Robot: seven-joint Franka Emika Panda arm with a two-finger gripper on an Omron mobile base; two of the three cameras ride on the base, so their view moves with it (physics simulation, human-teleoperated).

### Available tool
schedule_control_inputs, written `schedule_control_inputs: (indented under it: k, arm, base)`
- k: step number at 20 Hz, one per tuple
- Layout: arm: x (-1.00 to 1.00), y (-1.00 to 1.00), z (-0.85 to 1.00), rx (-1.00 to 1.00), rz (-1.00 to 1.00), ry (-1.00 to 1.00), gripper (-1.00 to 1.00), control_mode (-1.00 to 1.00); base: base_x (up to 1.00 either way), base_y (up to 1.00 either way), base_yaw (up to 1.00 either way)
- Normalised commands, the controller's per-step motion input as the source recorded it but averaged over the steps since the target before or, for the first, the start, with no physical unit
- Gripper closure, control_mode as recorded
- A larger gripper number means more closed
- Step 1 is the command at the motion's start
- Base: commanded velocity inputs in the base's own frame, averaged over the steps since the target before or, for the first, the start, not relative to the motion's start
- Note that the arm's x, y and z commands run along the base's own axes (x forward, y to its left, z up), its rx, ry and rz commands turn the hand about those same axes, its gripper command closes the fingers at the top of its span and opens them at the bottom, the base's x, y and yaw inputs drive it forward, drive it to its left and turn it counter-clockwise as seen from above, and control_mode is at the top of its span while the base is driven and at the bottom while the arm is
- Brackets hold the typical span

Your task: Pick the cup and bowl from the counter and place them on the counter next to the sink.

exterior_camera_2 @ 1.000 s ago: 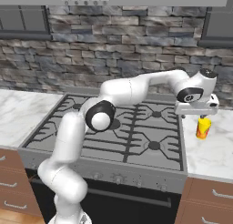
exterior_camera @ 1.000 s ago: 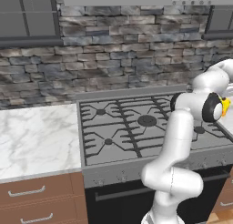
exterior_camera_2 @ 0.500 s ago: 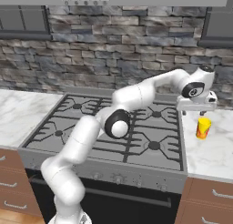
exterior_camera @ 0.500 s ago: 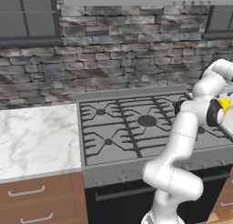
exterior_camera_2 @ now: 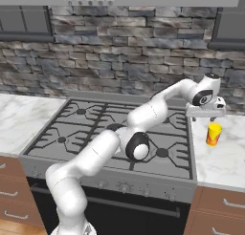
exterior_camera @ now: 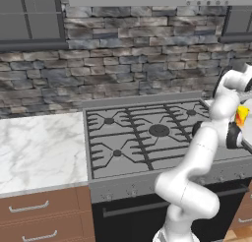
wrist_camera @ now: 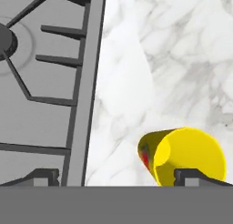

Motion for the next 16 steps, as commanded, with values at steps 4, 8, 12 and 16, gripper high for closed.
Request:
schedule_control_inputs:
  k: [4, 8, 12, 16]
  arm:
    - [0.32, -0.33, -0.04, 0.00, -0.08, 0.11, -1.00, -1.00]
    - [0.31, -0.32, 0.00, 0.00, -0.09, 0.14, -1.00, -1.00]
    - [0.30, -0.32, 0.02, 0.00, -0.05, 0.13, -1.00, -1.00]
    - [0.14, -0.37, 0.07, 0.02, 0.00, 0.06, -1.00, -1.00]
  base:
    - [0.00, 0.00, 0.00]
    - [0.00, 0.00, 0.00]
    - [0.00, 0.00, 0.00]
    - [0.00, 0.00, 0.00]
